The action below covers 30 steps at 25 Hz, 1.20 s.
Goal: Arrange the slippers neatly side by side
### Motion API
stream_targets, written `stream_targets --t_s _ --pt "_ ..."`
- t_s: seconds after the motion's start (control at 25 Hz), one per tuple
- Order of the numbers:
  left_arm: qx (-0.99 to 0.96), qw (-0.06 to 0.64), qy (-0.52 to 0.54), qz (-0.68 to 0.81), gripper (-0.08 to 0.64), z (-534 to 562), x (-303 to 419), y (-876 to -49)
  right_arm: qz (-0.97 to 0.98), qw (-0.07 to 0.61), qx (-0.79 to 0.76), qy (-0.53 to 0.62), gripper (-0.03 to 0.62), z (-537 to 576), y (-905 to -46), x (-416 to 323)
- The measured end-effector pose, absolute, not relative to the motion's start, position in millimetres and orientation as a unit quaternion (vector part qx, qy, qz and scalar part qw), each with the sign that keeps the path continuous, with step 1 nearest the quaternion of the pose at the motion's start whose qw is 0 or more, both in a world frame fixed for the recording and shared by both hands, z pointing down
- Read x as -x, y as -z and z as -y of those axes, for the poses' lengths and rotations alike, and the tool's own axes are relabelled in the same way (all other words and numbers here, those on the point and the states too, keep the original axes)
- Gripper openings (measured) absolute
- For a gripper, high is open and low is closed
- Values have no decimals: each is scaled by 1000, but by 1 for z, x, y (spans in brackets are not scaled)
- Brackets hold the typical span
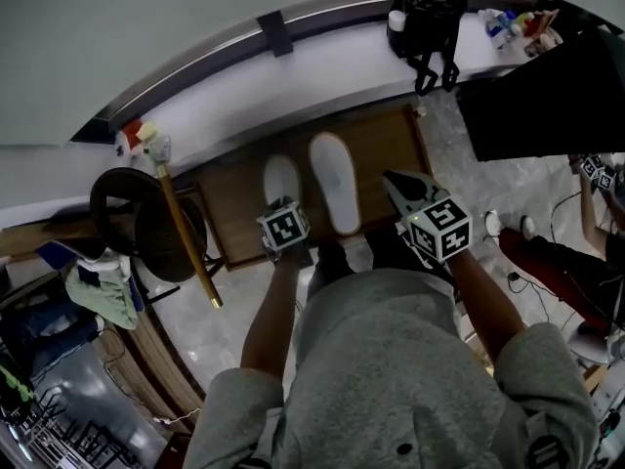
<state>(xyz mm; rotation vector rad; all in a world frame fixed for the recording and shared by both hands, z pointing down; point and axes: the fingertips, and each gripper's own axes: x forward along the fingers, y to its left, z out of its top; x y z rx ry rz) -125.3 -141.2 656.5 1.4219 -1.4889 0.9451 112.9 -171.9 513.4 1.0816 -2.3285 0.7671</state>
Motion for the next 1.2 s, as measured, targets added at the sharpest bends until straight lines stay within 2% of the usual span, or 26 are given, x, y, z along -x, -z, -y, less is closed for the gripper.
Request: stream_targets --t_s 0.32,1.2 --pt "-565 443 -338 609 31 160 92 -668 850 237 -374 -285 34 186 -523 -142" --pt "-560 450 -352 600 32 162 76 -670 851 229 -367 -297 34 199 -529 -155"
